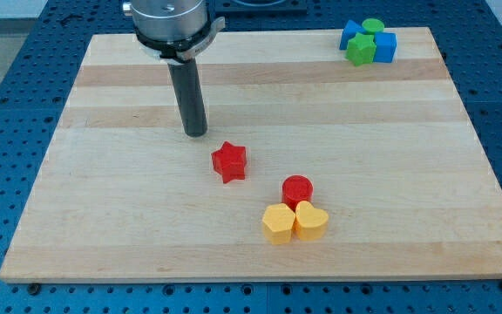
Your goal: Push the red star slightly down
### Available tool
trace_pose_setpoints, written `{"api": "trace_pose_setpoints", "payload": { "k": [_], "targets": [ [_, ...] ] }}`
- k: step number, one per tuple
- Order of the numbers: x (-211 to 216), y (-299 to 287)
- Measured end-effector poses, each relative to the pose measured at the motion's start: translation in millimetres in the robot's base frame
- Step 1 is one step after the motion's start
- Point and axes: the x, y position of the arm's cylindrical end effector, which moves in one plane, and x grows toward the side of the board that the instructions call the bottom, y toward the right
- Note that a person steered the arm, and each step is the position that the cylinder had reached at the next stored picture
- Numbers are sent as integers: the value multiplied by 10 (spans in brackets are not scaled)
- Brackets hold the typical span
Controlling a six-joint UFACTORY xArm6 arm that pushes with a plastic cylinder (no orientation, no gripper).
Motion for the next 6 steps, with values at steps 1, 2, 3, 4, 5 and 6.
{"api": "trace_pose_setpoints", "payload": {
  "k": [1, 2, 3, 4, 5, 6],
  "targets": [
    [238, 81],
    [402, 210],
    [405, 407],
    [405, 613],
    [405, 689],
    [405, 689]
  ]
}}
